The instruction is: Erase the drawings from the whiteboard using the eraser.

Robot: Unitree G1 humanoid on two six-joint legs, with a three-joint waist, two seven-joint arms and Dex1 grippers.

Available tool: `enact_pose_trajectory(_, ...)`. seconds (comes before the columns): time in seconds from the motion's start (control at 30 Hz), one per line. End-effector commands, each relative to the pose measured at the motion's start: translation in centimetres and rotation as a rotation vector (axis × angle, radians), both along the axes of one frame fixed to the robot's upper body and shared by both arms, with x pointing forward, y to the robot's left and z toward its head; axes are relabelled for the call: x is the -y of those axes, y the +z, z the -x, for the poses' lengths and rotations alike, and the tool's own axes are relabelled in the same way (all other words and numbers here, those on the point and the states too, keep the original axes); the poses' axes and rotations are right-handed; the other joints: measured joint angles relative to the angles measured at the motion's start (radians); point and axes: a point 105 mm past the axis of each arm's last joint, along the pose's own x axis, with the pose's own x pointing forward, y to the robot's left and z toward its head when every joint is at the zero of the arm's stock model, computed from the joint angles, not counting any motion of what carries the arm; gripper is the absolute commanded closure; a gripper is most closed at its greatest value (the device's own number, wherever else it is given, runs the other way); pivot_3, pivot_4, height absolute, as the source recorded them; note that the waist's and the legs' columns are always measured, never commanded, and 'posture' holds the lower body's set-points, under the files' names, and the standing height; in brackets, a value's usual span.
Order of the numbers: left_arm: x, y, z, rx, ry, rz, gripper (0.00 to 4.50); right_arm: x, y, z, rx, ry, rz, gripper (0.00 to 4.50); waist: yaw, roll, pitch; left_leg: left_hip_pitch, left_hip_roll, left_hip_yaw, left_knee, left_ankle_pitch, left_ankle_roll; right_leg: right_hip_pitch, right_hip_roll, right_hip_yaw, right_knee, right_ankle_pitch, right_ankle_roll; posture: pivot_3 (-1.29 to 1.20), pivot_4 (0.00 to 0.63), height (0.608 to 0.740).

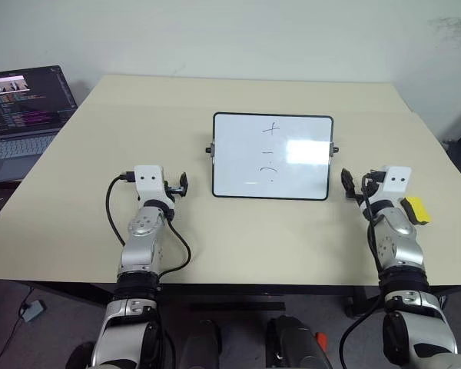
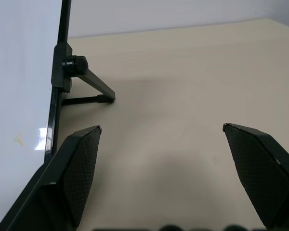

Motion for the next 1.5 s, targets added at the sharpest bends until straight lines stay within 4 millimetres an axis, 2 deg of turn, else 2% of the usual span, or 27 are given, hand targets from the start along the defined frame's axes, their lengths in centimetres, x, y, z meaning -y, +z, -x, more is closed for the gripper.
enact_pose_trajectory(0.03, 0.4, 1.3, -0.2, 0.05, -0.02, 0.016, 0.0, 0.2, 1.9, 0.1, 0.07, -0.007, 0.01, 0.05, 0.0, 0.0, 0.0, 0.0, 0.0, 0.0, 0.0, 0.0, 0.0, 0.0, 0.0, 0.0, 0.0, 0.0, 0.0, 0.0, 0.15, 0.74)
enact_pose_trajectory(0.4, 0.4, 1.0, -0.3, 0.032, -0.033, 0.017, 0.0, 0.4, 2.3, 0.0, 0.074, -0.009, 0.002, 0.05, 0.0, 0.0, 0.0, 0.0, 0.0, 0.0, 0.0, 0.0, 0.0, 0.0, 0.0, 0.0, 0.0, 0.0, 0.0, 0.0, 0.15, 0.74)
enact_pose_trajectory(0.67, 0.5, 1.0, -0.3, 0.028, -0.045, 0.007, 0.0, 0.2, 3.5, -0.1, 0.095, 0.006, -0.023, 0.05, 0.0, 0.0, 0.0, 0.0, 0.0, 0.0, 0.0, 0.0, 0.0, 0.0, 0.0, 0.0, 0.0, 0.0, -0.001, 0.0, 0.15, 0.74)
enact_pose_trajectory(1.07, 0.6, 1.4, -0.4, 0.029, -0.077, 0.006, 0.0, 0.3, 3.6, 0.1, 0.083, 0.024, -0.011, 0.05, 0.0, 0.0, 0.0, 0.0, 0.0, 0.0, 0.0, 0.0, 0.0, 0.0, 0.0, 0.0, -0.001, -0.001, -0.001, 0.0, 0.15, 0.74)
enact_pose_trajectory(1.23, 0.7, 2.7, -0.1, 0.032, -0.198, -0.054, 0.0, -0.1, 4.9, 0.3, 0.072, 0.079, 0.048, 0.05, -0.001, 0.0, 0.0, 0.0, 0.0, 0.0, -0.001, 0.0, 0.0, 0.0, 0.0, 0.0, -0.001, -0.001, -0.002, 0.0, 0.15, 0.74)
enact_pose_trajectory(1.37, 1.3, 4.7, 0.5, 0.045, -0.354, -0.085, 0.0, 0.3, 6.3, 0.8, 0.052, 0.113, 0.066, 0.05, -0.001, 0.0, 0.0, -0.001, 0.0, 0.0, -0.002, 0.0, 0.0, -0.001, 0.0, 0.0, -0.001, -0.002, -0.003, 0.0, 0.15, 0.74)
enact_pose_trajectory(1.5, 2.8, 8.5, 1.2, 0.088, -0.545, -0.065, 0.0, 1.3, 8.2, 1.7, 0.02, 0.161, 0.093, 0.05, 0.001, 0.0, 0.0, -0.001, 0.001, 0.0, -0.002, 0.0, 0.0, -0.002, 0.0, 0.0, -0.001, -0.002, -0.003, 0.0, 0.15, 0.74)
